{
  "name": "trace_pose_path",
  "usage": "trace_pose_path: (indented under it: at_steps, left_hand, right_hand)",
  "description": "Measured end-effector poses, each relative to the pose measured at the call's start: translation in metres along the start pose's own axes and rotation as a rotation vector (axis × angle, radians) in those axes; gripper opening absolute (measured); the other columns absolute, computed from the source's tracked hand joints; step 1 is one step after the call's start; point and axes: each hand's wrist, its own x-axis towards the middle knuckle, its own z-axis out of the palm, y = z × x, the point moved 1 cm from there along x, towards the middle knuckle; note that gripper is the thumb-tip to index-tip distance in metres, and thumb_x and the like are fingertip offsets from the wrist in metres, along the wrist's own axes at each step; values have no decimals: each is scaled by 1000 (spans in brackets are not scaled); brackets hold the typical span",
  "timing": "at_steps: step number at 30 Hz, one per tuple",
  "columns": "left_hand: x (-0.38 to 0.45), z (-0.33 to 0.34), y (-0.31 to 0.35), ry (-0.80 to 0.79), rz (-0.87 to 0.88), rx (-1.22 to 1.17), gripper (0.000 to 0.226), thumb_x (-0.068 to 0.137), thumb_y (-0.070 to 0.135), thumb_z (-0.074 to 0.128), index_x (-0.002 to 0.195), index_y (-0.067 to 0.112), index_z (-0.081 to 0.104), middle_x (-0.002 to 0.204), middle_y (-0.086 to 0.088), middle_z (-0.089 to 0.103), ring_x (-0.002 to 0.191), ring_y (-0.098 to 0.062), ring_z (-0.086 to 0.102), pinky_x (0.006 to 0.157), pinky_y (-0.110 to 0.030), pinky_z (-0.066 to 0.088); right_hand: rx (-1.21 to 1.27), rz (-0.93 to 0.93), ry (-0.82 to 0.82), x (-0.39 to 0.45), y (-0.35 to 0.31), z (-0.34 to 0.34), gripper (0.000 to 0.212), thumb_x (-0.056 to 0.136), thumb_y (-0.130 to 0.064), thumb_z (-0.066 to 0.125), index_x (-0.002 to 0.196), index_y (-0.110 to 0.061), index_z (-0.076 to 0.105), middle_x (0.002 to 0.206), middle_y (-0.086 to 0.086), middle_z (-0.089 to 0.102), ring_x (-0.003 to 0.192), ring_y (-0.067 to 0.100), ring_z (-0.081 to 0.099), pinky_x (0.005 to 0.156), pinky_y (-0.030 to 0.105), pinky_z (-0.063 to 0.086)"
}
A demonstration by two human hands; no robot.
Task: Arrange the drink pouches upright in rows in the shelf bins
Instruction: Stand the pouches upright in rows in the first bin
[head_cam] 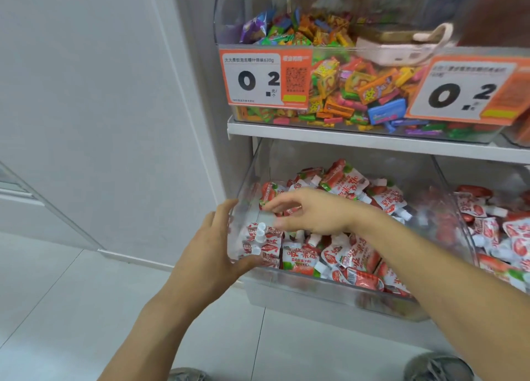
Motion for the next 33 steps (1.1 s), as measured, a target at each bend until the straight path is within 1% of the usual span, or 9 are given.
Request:
trace_pose_path:
  at_steps: [5, 10, 13, 15, 18, 20, 26, 30, 33]
  left_hand:
    - [3, -2, 19, 244, 238, 139, 80, 71, 48, 77, 137, 18, 44, 135, 4, 41, 130, -15, 33, 106, -22, 29]
    - [7, 32, 39, 55, 295, 106, 60, 89, 44, 61, 139, 19, 41, 139, 6, 38, 131, -10, 32, 110, -20, 27]
    - [10, 43, 33, -76, 132, 205, 60, 92, 49, 50, 142, 20, 33, 138, 3, 37, 130, -14, 27, 107, -24, 25]
    - [13, 43, 31, -142, 81, 244, 50, 94, 49, 46, 134, 18, 43, 129, 1, 46, 120, -16, 38, 99, -26, 33]
    - [15, 42, 30, -160, 85, 251, 42, 96, 45, 46, 128, 19, 49, 121, 1, 52, 112, -16, 46, 91, -25, 38]
    - [17, 42, 29, -144, 84, 251, 43, 94, 45, 49, 129, 18, 51, 120, 1, 53, 111, -15, 48, 90, -25, 39]
    - [16, 42, 32, -115, 45, 199, 56, 88, 49, 59, 136, 22, 46, 129, 3, 53, 117, -16, 47, 93, -26, 40]
    - [17, 34, 43, -9, 111, -52, 78, 77, 54, 70, 143, 31, 34, 138, 15, 47, 126, -4, 44, 103, -27, 41]
    - [19, 25, 57, 58, 111, -421, 69, 78, 44, 72, 138, 35, 40, 126, 27, 54, 117, 6, 52, 94, -13, 44]
  right_hand:
    - [-92, 19, -32, 1, 9, 24, 40, 96, -22, 63, 135, -29, 55, 138, -6, 57, 119, 9, 58, 103, 31, 49]
    - [-53, -7, -44, -12, 6, 11, 51, 91, -33, 69, 139, -31, 53, 139, -12, 57, 122, 5, 57, 104, 32, 48]
    - [-148, -30, 296, -34, 0, -9, 48, 81, -48, 76, 124, -33, 63, 123, -12, 63, 109, 2, 60, 97, 32, 53]
    - [-414, -16, 457, -48, 6, -18, 70, 70, -68, 74, 128, -34, 57, 124, -13, 55, 115, 7, 49, 102, 35, 45]
    - [-663, 135, 392, -62, 21, -16, 110, 57, -81, 69, 148, -35, 29, 130, -3, 41, 122, 19, 40, 107, 40, 36]
    - [-690, 199, 391, -65, 35, -11, 101, 65, -75, 70, 148, -33, 31, 127, 1, 43, 121, 23, 42, 106, 40, 39]
    - [-447, -12, 678, -80, 44, -3, 59, 72, -59, 76, 117, -21, 68, 102, -5, 56, 93, 16, 58, 83, 37, 53]
    - [-81, 41, 792, -83, 31, -2, 54, 74, -67, 68, 111, -28, 70, 100, -15, 63, 89, 4, 60, 80, 22, 50]
    - [324, 72, 697, -73, 14, 12, 40, 82, -55, 68, 114, -32, 63, 97, -11, 70, 81, 8, 70, 76, 31, 58]
